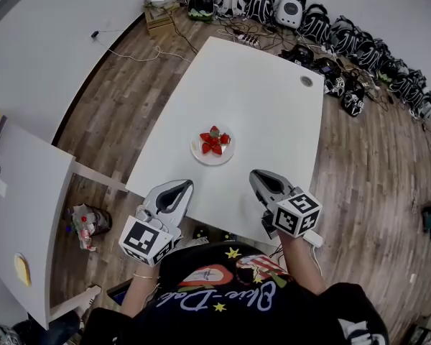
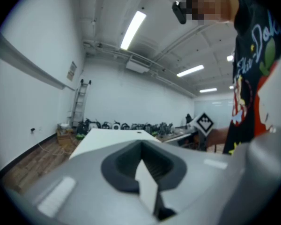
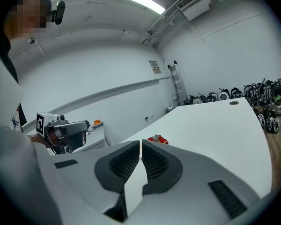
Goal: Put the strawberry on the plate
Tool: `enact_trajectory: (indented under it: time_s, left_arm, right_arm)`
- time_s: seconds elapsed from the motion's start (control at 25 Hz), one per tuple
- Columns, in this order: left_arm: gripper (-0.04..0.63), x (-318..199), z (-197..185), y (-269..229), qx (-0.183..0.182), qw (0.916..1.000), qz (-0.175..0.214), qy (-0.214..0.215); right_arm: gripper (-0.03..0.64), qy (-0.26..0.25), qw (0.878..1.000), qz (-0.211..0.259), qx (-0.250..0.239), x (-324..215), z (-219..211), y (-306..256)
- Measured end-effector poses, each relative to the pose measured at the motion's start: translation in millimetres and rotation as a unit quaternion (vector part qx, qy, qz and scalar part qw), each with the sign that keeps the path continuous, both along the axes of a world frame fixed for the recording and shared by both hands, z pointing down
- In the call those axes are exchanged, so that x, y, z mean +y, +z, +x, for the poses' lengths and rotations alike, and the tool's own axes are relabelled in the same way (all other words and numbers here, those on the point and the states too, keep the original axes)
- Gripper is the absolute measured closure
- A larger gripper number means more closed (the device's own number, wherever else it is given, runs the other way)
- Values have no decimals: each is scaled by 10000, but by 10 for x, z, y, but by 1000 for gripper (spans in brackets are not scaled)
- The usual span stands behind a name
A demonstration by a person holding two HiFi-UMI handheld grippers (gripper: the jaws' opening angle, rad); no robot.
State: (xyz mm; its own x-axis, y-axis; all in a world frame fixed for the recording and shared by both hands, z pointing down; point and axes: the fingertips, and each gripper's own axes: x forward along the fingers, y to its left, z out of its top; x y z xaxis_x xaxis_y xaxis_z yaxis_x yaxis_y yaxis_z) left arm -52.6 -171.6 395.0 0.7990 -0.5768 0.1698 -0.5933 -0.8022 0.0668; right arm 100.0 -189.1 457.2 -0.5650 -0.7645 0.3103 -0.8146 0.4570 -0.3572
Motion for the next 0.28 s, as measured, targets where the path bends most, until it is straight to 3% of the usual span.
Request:
enact_trajectory:
  time_s: [0.28]
  left_arm:
    - [600, 12, -88, -37, 11, 10000, 17, -22]
  right_arm:
    - [586, -46, 10000, 22, 49, 5, -87, -52]
